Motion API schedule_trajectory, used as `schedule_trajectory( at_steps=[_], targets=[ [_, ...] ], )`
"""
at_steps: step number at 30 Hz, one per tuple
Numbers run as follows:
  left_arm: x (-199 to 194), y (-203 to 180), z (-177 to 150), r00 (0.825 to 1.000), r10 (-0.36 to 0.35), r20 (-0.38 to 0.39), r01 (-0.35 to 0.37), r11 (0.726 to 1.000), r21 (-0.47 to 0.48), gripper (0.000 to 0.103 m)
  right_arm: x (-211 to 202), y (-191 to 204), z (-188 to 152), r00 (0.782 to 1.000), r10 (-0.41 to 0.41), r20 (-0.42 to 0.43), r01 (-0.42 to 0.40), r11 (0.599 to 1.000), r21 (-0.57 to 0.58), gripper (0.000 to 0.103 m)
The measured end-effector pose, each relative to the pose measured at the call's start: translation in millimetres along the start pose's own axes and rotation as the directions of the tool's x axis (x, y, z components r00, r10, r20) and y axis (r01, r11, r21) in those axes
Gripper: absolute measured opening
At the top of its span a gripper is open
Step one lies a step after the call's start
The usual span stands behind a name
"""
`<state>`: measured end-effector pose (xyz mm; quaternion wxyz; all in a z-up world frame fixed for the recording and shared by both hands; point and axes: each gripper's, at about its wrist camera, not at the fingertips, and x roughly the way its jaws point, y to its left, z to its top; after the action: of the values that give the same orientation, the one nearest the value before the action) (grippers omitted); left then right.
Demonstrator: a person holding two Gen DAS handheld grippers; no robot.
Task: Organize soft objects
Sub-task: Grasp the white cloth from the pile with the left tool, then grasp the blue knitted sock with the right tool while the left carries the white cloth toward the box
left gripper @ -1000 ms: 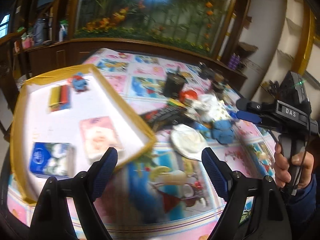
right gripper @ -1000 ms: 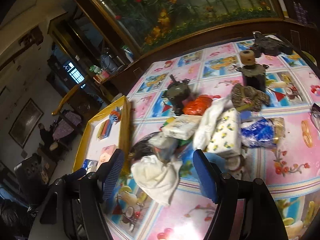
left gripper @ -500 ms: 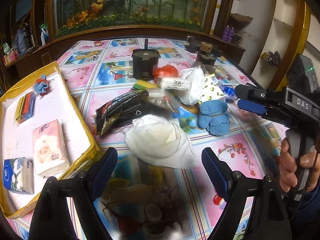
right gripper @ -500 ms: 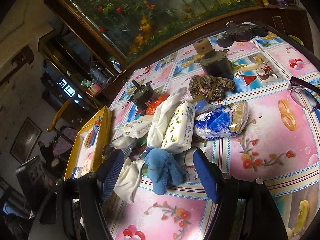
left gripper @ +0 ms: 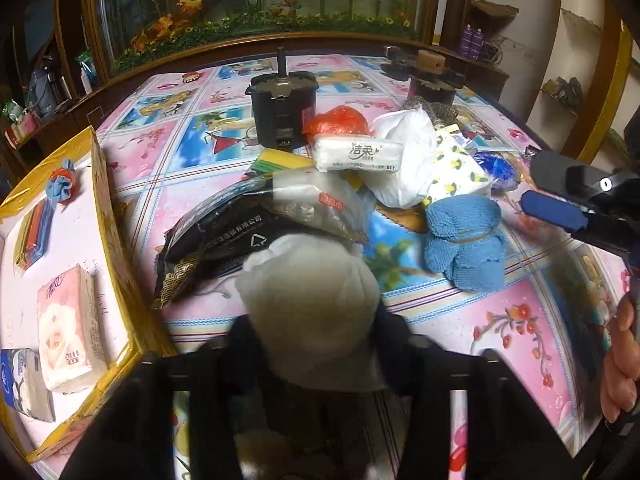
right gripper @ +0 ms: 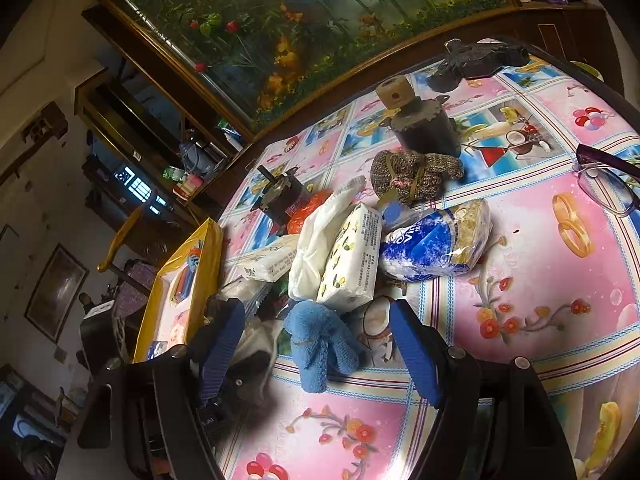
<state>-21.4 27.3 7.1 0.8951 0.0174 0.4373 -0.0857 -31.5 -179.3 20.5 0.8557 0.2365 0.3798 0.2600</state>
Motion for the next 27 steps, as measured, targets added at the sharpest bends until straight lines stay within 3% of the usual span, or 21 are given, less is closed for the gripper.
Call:
schedule_trajectory(
  at_steps=[10, 15, 21, 22, 23, 24, 25, 27],
  targets=[
    [-33.0, 10.7, -27.6, 0.993, -0.103, 0.049, 0.105, 0.994, -0.040, 0.030, 19.9, 23.2, -10.3, 0.996, -0.057, -0.066, 0.049, 0.991, -0.124, 0.080],
    [-37.3, 14.9, -28.7, 0.987, -0.143, 0.074, 0.147, 0.987, -0.059, 0.030, 35.1, 32.3, -19.0, 0.984, -0.143, -0.103, 0.121, 0.974, -0.194, 0.080],
    [-39.0, 17.6, -29.4, 0.984, -0.156, 0.086, 0.162, 0.984, -0.073, 0.030, 44.4, 30.9, -22.3, 0.978, -0.177, -0.106, 0.151, 0.964, -0.221, 0.079],
    [-39.1, 17.0, -29.6, 0.984, -0.156, 0.086, 0.162, 0.984, -0.071, 0.030, 45.2, 32.5, -23.5, 0.978, -0.175, -0.111, 0.146, 0.961, -0.233, 0.069],
    [-39.2, 16.7, -29.7, 0.984, -0.154, 0.086, 0.161, 0.985, -0.070, 0.030, 46.8, 33.7, -24.9, 0.977, -0.175, -0.120, 0.141, 0.959, -0.244, 0.051],
    [-39.2, 16.6, -29.8, 0.984, -0.156, 0.086, 0.162, 0.984, -0.071, 0.030, 48.6, 35.7, -25.8, 0.975, -0.181, -0.126, 0.145, 0.956, -0.255, 0.041],
    [-39.2, 16.6, -29.9, 0.984, -0.156, 0.086, 0.163, 0.984, -0.072, 0.030, 49.1, 36.7, -26.7, 0.974, -0.185, -0.128, 0.146, 0.954, -0.262, 0.035],
    [-39.6, 16.6, -30.2, 0.984, -0.156, 0.089, 0.162, 0.984, -0.074, 0.030, 46.0, 38.8, -27.0, 0.977, -0.179, -0.112, 0.144, 0.951, -0.272, 0.035]
  ],
)
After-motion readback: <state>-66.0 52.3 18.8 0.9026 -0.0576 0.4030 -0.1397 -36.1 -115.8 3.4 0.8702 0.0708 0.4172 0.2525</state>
